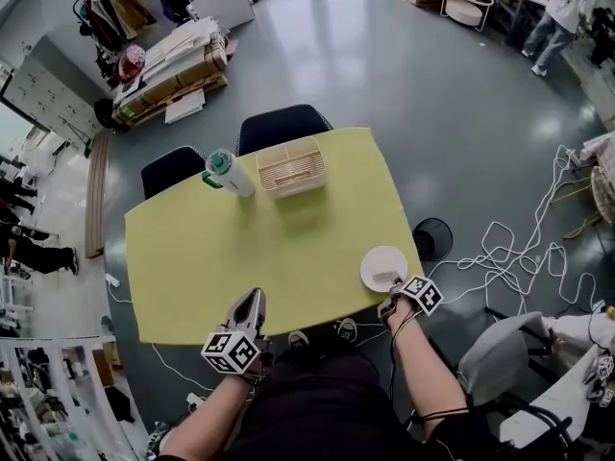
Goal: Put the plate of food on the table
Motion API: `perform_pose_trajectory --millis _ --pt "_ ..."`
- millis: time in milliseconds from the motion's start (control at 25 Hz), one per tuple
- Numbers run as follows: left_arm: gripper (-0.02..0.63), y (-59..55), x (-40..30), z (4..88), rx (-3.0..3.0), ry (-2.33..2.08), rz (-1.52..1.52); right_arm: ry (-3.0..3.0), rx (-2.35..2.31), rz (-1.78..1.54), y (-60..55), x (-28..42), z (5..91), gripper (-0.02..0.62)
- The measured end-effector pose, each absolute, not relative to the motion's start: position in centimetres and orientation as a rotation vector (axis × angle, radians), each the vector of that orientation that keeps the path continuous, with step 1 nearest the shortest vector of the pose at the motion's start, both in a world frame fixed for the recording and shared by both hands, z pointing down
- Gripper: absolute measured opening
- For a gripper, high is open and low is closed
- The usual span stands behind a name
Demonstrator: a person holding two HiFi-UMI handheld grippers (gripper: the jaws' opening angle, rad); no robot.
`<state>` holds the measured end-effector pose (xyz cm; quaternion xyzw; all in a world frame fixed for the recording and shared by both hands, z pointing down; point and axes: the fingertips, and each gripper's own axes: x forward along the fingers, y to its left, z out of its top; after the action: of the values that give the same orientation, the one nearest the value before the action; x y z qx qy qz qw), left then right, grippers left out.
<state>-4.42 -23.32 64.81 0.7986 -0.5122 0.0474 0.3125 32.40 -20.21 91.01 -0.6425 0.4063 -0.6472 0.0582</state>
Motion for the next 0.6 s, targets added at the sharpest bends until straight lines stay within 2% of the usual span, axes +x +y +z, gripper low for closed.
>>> perform_pose_trajectory --millis 600 --pt "0.009 -22.8 -4.6 65.2 2.108 -1.362 0.146 1.178 -1.962 -1.939 -17.0 32.6 92.6 0.126"
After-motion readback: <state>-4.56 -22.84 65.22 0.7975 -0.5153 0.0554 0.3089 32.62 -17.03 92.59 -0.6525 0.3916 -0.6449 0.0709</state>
